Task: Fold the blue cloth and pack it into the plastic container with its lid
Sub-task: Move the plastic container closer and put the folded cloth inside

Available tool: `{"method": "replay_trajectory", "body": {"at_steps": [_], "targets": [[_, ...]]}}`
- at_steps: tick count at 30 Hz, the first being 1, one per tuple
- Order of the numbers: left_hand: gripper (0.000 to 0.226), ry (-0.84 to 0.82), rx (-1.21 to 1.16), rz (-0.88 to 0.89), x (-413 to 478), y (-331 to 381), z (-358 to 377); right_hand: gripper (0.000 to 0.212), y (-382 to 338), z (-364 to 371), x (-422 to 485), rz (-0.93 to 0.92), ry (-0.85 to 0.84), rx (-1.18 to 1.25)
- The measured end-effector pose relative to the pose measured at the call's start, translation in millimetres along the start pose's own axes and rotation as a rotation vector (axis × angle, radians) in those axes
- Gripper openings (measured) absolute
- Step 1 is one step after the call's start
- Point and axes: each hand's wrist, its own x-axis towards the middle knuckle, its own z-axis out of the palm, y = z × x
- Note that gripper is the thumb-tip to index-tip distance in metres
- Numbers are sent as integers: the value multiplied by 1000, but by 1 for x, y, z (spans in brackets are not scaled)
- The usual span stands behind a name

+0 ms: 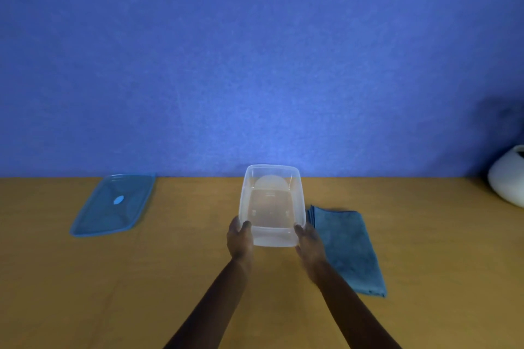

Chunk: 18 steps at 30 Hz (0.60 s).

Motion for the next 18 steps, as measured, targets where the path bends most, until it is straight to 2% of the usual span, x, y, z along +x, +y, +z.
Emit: {"method": "replay_trajectory", "body": {"at_steps": [11, 18], "targets": [[40, 51, 44, -30, -22, -14, -6, 32, 16, -11, -11, -23, -18, -91], [36, 36, 165, 25, -30, -16, -7, 29, 25, -18, -16, -50, -40, -108]]}}
